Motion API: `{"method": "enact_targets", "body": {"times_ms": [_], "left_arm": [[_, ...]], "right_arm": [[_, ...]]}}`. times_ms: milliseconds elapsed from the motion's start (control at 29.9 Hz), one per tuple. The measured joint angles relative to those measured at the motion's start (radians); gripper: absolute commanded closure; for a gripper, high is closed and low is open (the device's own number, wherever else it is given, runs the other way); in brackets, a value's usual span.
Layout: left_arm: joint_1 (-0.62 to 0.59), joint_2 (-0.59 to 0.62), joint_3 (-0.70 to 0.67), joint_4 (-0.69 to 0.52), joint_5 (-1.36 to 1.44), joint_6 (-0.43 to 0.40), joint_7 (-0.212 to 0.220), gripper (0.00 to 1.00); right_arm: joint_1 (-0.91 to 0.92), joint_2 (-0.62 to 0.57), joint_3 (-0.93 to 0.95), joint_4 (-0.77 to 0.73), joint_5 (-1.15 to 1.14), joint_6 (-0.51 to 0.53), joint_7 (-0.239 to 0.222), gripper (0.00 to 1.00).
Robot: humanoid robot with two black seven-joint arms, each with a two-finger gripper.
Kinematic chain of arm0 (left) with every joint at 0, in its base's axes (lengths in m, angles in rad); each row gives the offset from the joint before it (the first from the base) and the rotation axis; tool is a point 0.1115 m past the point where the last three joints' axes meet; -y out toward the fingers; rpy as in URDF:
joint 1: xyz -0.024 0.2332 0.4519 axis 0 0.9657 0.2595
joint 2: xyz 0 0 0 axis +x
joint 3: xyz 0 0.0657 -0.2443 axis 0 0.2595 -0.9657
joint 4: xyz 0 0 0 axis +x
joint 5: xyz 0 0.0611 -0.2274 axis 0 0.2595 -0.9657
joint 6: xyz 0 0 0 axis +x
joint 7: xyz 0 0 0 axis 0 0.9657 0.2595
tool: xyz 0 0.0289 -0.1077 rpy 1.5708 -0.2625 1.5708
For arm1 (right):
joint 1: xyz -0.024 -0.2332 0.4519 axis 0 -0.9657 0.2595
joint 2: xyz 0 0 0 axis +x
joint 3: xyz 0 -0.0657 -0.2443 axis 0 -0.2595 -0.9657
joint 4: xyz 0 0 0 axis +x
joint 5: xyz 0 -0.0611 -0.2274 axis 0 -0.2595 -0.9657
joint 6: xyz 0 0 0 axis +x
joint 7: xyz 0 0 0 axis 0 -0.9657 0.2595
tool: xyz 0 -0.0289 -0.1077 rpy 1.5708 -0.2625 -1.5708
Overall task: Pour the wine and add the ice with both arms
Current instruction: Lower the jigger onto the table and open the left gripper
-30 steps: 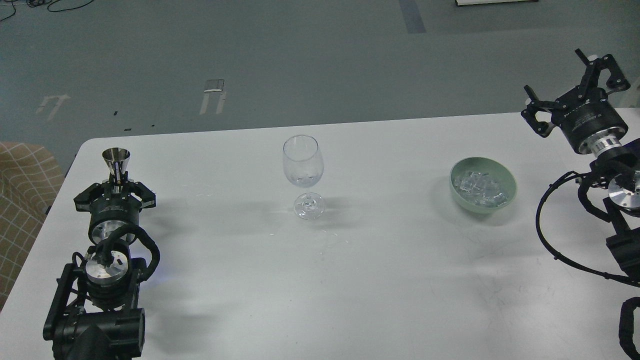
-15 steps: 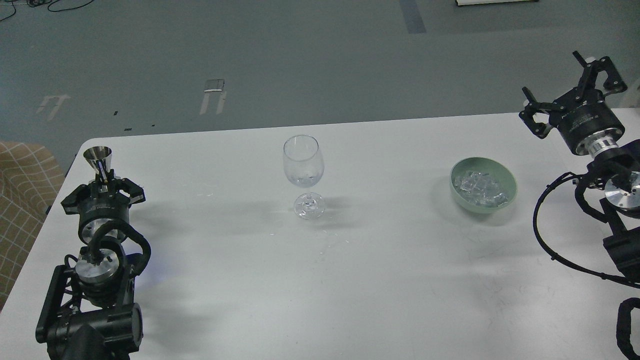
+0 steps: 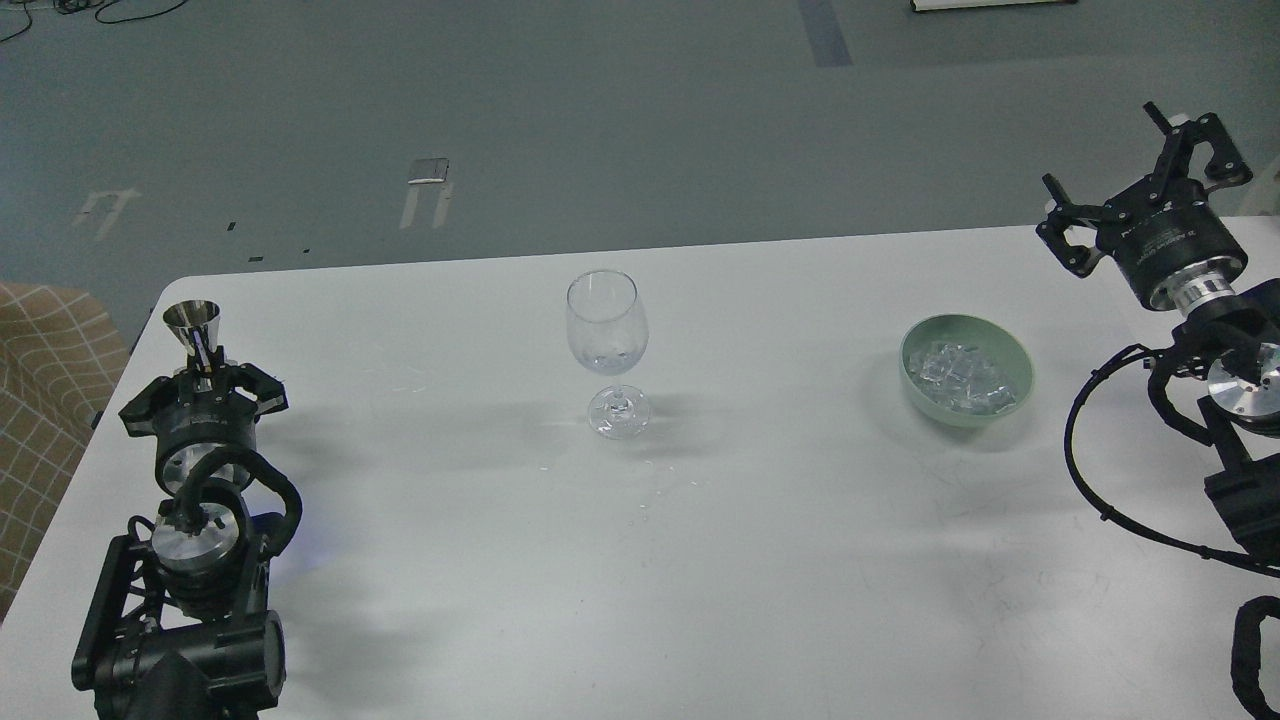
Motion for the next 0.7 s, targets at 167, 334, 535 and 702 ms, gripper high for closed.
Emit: {"method": "enact_targets", "body": {"times_ms": [167,334,535,702], "left_arm": [[0.002,0.0,0.003,0.0,0.0,0.0,0.0,0.74],[0.003,0.0,0.002,-0.004,0.0,0.0,0.0,0.72],[0.005,0.0,0.002,-0.004,0.004,-0.006,0.0,0.62],[0.005,0.0,0.01,0.004,0.01,-0.012,0.0,0.59]], "right_arm": [[0.001,0.001,-0.001,0.0,0.0,-0.002,0.0,0.0],[0.001,0.001,-0.011,0.0,0.0,-0.003,0.0,0.0],[0.001,0.0,-0.013,-0.003,0.0,-0.003,0.001,0.0],[0.003,0.0,-0.014,-0.005,0.0,-0.003,0.001,0.0]]}}
